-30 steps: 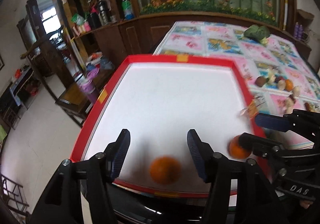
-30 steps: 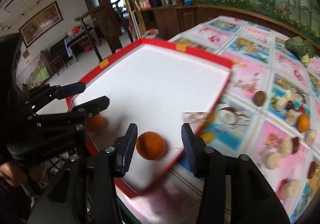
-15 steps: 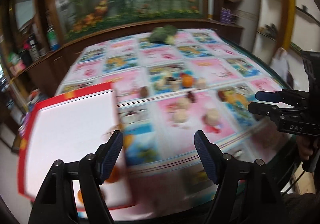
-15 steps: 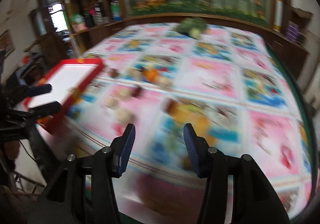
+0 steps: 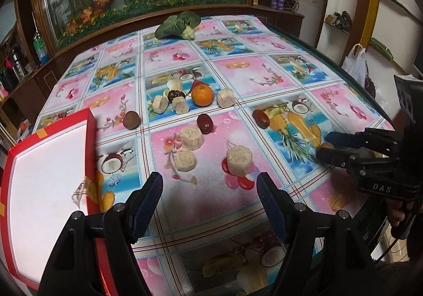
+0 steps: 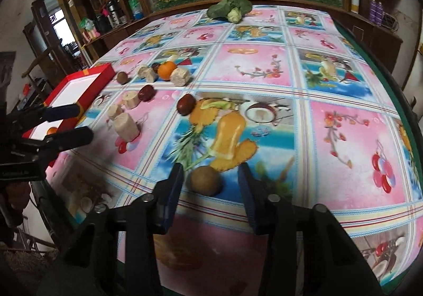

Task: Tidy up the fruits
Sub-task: 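Grasp a brown round fruit with the right tool while the left grasps a pale rice cake, then carry the brown fruit and rice cake into the tray and open both tools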

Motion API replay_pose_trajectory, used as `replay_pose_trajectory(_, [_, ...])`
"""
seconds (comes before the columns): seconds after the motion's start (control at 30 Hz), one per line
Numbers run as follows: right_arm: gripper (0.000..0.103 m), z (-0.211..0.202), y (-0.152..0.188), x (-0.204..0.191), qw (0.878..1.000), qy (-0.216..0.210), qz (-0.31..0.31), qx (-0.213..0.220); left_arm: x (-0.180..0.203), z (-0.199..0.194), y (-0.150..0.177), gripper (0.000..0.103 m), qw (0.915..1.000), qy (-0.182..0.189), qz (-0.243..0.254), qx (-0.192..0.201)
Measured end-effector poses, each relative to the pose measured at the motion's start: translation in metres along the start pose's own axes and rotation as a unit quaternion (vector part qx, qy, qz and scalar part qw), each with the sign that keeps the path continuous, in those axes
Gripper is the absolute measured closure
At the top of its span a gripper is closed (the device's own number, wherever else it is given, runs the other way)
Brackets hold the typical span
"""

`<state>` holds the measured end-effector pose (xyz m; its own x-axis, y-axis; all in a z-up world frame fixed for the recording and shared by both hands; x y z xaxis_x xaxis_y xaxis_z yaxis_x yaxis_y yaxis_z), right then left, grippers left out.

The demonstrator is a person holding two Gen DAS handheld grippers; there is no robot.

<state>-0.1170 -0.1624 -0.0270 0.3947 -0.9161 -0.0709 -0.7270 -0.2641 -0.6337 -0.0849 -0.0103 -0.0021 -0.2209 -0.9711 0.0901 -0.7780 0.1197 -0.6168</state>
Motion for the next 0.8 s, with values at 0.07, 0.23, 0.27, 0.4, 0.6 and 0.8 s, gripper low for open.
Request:
replay_pose_trajectory(0.07, [0.071,0.002,0.001,0.000,1.000,0.011,-0.004,-0.003,0.001,0.003,0.000,0.030,1.0000,0.003,-0.001,-0.006])
replay_pose_trajectory(0.23, [0.079,0.002,0.002,0.003,1.000,0.007,-0.002,0.001,0.007,0.009,-0.002,0.033,0.9998,0.009,0.000,-0.018])
replay_pose_trajectory(0.27, [0.079,0.002,0.002,0.003,1.000,0.007,-0.001,0.001,0.008,0.011,-0.003,0.035,0.9997,0.010,0.000,-0.021])
replay_pose_trajectory(0.4, [0.079,0.001,0.003,0.003,1.000,0.005,0.000,0.002,0.015,0.020,-0.007,0.036,0.9996,0.011,0.001,-0.027])
replay_pose_trajectory(0.6, [0.079,0.001,0.003,0.002,1.000,0.004,0.001,0.003,0.024,0.034,-0.006,0.051,0.9988,0.020,0.003,-0.044])
replay_pose_trajectory(0.8, [0.079,0.001,0.003,0.002,1.000,0.003,0.001,0.003,0.025,0.044,-0.005,0.068,0.9982,0.025,-0.001,-0.054])
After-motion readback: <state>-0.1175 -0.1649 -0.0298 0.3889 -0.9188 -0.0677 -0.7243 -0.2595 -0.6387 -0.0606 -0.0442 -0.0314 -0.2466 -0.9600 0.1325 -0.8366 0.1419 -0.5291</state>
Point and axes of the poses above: each gripper's, at about its wrist camera, not at the fingertips, and z roughly the way its jaws point, x to its right, y to its underside, the point moved 6 cm from there along z, roughly the way its jaws point, and after that the axes turned 10 degrees about -z, right-handed, at the moved point
